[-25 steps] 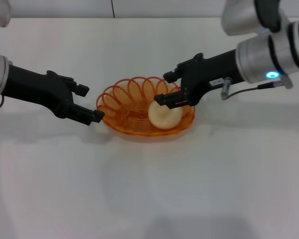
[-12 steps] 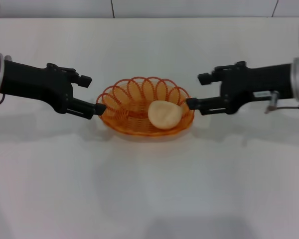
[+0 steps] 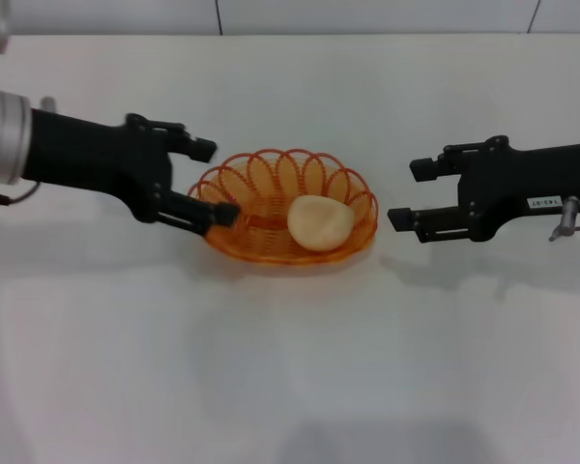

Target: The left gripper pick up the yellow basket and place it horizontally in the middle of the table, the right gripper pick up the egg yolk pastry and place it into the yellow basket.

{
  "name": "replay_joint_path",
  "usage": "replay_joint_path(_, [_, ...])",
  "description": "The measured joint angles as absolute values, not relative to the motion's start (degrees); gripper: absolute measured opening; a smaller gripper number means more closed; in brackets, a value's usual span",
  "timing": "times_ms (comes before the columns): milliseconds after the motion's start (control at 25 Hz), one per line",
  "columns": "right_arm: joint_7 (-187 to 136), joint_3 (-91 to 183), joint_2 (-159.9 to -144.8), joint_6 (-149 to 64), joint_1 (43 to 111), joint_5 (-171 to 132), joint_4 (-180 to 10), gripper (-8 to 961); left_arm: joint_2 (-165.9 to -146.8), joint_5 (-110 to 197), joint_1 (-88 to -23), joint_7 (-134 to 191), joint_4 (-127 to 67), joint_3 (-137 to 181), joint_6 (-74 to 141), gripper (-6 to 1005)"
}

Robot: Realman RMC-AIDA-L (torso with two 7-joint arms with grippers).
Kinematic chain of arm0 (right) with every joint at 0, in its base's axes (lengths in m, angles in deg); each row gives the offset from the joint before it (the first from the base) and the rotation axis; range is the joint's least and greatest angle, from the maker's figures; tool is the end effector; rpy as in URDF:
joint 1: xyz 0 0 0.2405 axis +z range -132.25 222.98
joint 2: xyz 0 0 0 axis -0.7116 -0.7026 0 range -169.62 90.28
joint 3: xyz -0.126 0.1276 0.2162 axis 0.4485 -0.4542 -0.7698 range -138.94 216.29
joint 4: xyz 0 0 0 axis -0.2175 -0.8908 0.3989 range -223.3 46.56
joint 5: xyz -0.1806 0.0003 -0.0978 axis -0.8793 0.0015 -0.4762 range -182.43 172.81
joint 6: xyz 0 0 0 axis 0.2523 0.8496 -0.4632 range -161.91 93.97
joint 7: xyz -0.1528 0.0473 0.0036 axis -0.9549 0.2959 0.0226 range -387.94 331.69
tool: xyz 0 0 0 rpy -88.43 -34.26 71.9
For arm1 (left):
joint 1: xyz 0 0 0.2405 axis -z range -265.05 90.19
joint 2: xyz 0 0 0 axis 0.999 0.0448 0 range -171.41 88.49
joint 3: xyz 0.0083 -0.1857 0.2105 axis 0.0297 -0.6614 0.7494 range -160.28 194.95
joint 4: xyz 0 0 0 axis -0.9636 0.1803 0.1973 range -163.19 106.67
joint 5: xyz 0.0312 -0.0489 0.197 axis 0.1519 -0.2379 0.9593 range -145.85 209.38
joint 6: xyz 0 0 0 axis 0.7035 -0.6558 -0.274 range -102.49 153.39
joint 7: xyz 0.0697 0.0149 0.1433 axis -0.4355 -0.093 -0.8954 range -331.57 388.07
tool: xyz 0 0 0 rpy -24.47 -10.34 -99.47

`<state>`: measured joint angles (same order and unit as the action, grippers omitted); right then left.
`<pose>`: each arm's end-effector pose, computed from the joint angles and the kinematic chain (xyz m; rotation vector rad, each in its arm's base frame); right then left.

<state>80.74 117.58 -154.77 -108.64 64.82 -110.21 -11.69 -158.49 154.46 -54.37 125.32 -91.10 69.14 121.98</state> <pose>0.1968 0.3408 -0.0116 -2.7909 0.4260 0.3751 -0.2206 0.3617 0.0157 -2.9281 -0.3885 -0.2584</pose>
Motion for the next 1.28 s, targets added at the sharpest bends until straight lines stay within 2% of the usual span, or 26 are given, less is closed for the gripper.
replay_joint_path(400, [81.94, 117.60, -154.75, -110.06, 65.61, -112.89, -11.41, 698, -159.30, 153.76, -53.85, 123.21, -91.02, 71.43, 123.50, 888])
replay_joint_path(1280, [82.09, 117.60, -154.81, -111.14, 65.58, -113.00, -10.41, 698, -159.07, 153.40, -53.77, 123.17, -91.01, 71.01, 123.87, 888])
